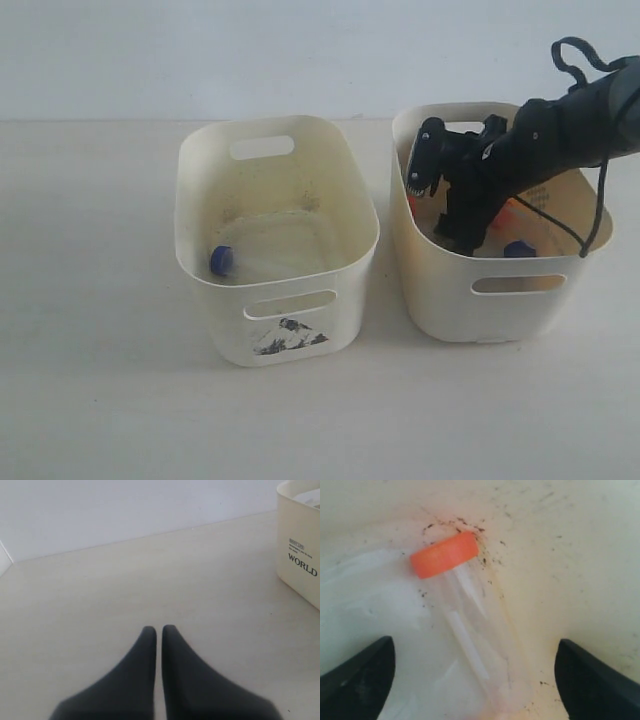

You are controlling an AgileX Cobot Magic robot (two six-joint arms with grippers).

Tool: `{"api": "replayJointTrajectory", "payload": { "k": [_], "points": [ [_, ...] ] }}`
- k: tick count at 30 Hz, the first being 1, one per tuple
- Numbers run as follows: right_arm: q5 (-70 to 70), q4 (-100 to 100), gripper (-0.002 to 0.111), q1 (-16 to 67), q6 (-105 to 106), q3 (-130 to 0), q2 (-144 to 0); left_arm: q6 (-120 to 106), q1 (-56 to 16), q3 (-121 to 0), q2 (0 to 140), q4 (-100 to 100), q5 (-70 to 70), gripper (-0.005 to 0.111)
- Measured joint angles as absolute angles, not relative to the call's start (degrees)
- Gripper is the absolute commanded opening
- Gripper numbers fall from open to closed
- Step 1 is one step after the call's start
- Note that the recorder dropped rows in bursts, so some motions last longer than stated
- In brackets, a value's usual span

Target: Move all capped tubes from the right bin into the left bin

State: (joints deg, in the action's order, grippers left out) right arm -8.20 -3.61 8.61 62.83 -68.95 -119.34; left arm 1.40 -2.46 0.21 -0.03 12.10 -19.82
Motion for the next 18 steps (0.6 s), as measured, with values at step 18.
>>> {"api": "replayJointTrajectory", "payload": {
  "k": [18],
  "points": [
    [-7.24, -5.08, 0.064, 8.50, 58.33, -69.42, -120.37, 1.40, -2.46, 0.21, -0.03, 12.10, -19.82, 0.004]
  ]
}}
